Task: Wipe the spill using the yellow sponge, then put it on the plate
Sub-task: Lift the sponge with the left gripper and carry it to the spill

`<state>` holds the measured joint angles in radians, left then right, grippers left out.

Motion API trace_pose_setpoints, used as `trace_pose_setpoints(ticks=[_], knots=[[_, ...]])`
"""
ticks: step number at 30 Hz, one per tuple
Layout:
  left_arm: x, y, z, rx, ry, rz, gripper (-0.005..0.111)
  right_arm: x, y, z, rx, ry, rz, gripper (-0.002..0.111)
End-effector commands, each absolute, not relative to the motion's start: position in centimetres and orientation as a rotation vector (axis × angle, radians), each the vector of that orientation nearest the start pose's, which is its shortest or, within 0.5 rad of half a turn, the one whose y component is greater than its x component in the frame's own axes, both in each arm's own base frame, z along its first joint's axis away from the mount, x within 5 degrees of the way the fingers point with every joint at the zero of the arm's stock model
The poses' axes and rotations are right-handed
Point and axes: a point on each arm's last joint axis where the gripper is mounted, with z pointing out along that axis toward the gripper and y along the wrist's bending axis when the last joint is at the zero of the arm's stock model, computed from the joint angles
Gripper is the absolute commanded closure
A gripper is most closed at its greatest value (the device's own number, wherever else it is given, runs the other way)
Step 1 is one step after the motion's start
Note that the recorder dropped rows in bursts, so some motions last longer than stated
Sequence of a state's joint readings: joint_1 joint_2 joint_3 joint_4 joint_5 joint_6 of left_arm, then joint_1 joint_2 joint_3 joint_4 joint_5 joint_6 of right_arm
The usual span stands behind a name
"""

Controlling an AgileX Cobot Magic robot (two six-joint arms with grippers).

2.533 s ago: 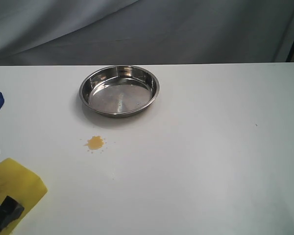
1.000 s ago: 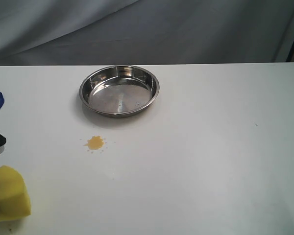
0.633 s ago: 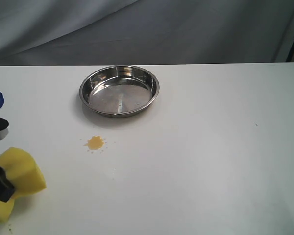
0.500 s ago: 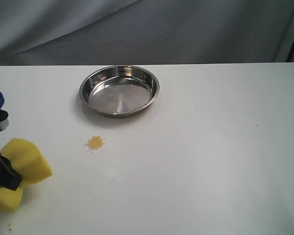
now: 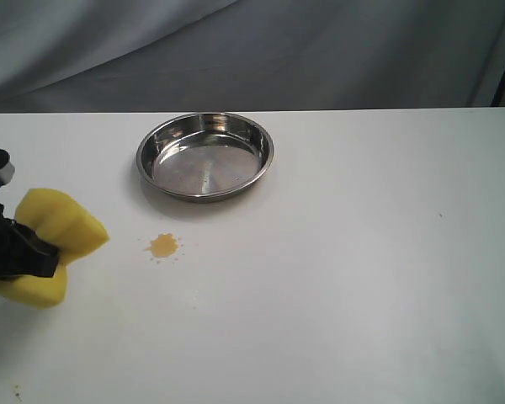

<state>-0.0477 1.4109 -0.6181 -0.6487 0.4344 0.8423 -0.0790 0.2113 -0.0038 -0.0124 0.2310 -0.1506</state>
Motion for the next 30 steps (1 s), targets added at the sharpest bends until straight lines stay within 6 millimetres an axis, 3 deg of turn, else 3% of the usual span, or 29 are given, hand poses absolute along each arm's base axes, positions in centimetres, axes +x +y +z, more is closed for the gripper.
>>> trace_pose_setpoints(ticks=[1, 4, 9, 14, 19, 30], knots=[[26.1, -3.9, 20.7, 0.517, 2.395, -0.25, 0.107, 6.9, -0.6, 17.9, -0.071, 1.923, -0.162, 0.108], [28.0, -3.8, 21.6, 0.483, 2.351, -0.226, 0.107, 6.9, -0.6, 17.9, -0.071, 1.923, -0.162, 0.108], [30.4, -4.1, 20.7, 0.496, 2.388, -0.263, 0.107, 6.9, -0.6, 17.9, -0.071, 1.923, -0.162, 0.108], [32.0, -5.4, 19.4, 0.511, 2.474, -0.475, 0.107, 6.9, -0.6, 17.9, -0.071, 1.923, -0.162, 0.108], [32.5, -6.4, 20.4, 0.555, 2.47, -0.638, 0.107, 6.9, -0.6, 17.9, -0.071, 1.923, -0.162, 0.108], [33.0, -6.5, 21.0, 0.611, 2.393, -0.612, 0.107, 6.9, -0.6, 17.9, -0.071, 1.923, -0.162, 0.108]])
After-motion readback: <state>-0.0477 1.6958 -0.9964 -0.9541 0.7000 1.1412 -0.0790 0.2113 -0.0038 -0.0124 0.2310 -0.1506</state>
